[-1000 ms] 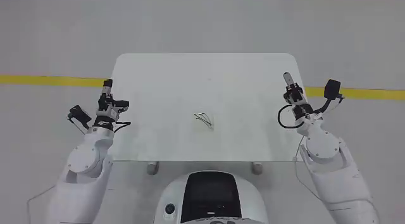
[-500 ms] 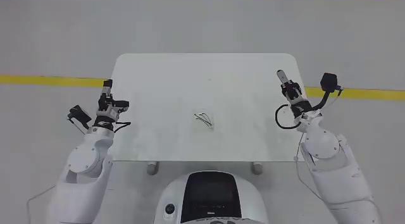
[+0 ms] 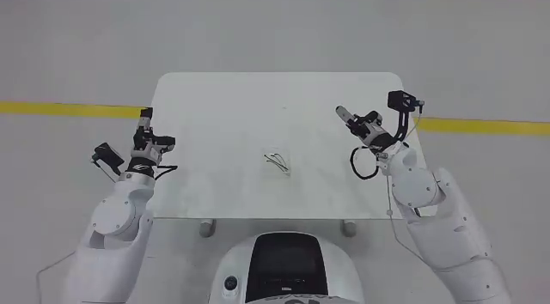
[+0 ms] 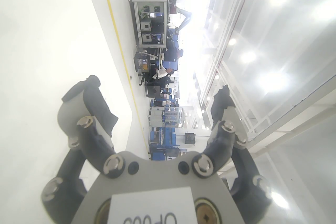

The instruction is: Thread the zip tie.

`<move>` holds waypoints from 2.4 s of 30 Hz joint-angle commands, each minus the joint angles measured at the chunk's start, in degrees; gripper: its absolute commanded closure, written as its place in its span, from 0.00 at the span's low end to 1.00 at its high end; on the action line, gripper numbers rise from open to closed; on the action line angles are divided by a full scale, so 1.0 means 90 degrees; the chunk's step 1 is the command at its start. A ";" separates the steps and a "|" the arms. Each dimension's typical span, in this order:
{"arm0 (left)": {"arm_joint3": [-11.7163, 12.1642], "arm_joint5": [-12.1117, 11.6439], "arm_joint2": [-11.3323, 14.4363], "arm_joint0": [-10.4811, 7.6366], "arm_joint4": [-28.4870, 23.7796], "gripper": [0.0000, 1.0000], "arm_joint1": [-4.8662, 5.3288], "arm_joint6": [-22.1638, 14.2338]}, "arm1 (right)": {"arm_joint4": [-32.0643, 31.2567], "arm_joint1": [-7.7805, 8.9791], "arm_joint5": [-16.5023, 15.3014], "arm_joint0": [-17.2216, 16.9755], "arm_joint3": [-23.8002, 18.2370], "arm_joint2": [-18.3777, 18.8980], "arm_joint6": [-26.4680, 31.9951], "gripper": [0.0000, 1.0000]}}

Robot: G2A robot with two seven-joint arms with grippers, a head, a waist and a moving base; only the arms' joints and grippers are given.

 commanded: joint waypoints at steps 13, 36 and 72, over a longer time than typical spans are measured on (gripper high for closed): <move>0.0000 0.0000 0.0000 0.0000 0.0000 0.00 0.0000 0.0000 | -0.1332 0.0103 -0.0298 0.0408 0.0017 -0.0292 0.1786 0.00; 0.0000 0.0000 0.0000 0.0000 0.0000 0.00 0.0000 0.0000 | -0.2539 0.0014 -0.0386 0.1227 0.0511 -0.1447 0.3229 0.00; 0.0000 0.0000 0.0000 0.0000 0.0000 0.00 0.0000 0.0000 | -0.2558 -0.0888 -0.1080 0.4148 0.2545 -0.4167 0.5684 0.00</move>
